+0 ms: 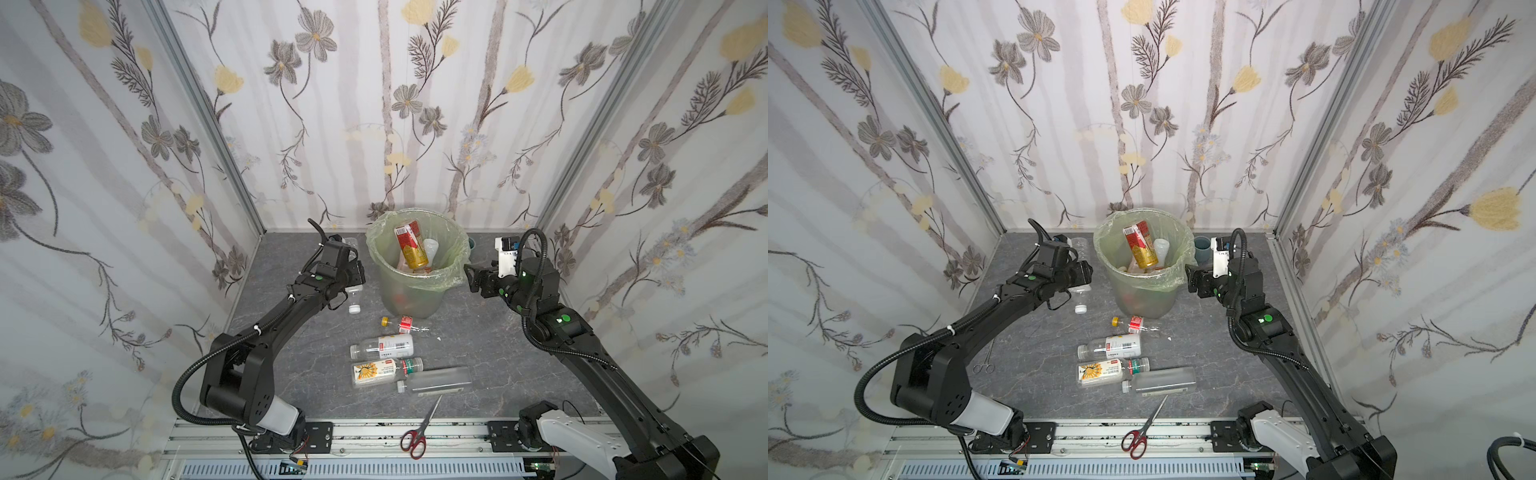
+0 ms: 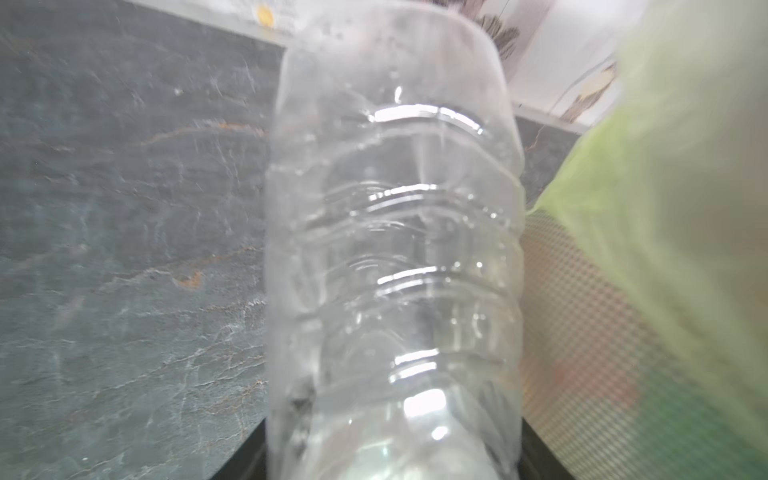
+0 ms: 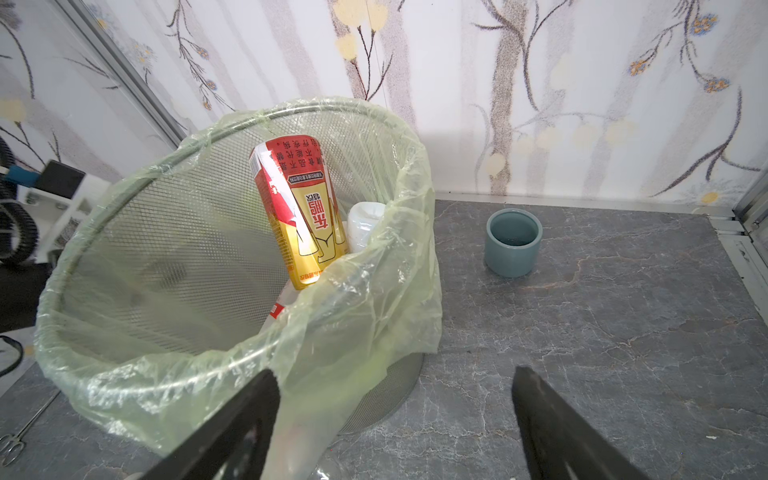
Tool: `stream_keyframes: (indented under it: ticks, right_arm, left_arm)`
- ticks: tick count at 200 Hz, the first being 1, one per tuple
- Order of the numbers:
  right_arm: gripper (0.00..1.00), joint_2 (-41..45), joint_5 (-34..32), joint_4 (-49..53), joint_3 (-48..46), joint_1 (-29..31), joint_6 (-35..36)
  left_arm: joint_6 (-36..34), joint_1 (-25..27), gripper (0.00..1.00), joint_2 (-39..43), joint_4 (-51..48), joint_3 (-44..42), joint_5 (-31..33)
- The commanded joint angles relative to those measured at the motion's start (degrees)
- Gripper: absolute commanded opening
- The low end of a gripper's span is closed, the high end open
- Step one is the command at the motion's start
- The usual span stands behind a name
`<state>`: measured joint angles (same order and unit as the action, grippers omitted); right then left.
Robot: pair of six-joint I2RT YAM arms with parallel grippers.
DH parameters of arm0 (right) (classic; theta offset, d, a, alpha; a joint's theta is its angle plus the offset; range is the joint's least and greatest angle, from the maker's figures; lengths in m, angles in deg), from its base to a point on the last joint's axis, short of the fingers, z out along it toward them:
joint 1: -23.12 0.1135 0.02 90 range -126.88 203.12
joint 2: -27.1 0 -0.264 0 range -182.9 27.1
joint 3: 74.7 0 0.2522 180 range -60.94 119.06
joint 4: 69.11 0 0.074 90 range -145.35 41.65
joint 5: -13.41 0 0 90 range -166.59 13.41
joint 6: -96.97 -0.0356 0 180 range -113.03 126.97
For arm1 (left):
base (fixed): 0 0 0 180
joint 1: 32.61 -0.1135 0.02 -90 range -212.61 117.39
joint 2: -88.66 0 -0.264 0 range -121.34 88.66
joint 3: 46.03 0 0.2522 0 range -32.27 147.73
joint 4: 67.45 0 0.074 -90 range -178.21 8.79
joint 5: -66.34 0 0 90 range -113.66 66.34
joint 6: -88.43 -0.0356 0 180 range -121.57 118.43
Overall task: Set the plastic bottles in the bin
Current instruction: 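Lift the clear bottle with the left gripper and drop it into the bin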
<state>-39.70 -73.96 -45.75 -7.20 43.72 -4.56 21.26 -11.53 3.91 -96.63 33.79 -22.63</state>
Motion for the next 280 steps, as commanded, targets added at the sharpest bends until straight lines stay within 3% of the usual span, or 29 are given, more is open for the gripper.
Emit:
stream_keyframes:
  ticks: [1, 86, 179, 234, 280]
  right_arm:
    - [0.88, 0.3, 0.8, -2.6, -0.2, 0.0, -0.4]
    - [0.88, 2.5, 1.3, -2.9, -2.3, 0.0, -1.8]
    - [0.88, 3.7, 2.6, -3.5, -3.4, 0.0, -3.5]
    - [0.88, 4.6, 2.0, -3.1, -4.3, 0.0, -3.5]
    - [0.88, 4.5, 2.0, -3.2, -4.3, 0.0, -3.6]
  left_arm:
    - [-1.4, -0.3, 0.63, 3.2, -2.7, 3.7, 2.7]
    - [1.7, 1.9, 0.62, 0.3, -4.1, 26.6, -2.3]
    - [-2.1, 7.3, 0.63, -18.4, -3.7, 47.8, 0.4]
    - [-9.9, 11.8, 0.66, -25.7, -2.3, 51.4, 8.3]
    - [-14.0, 14.4, 0.7, -25.7, 2.6, 46.3, 13.1]
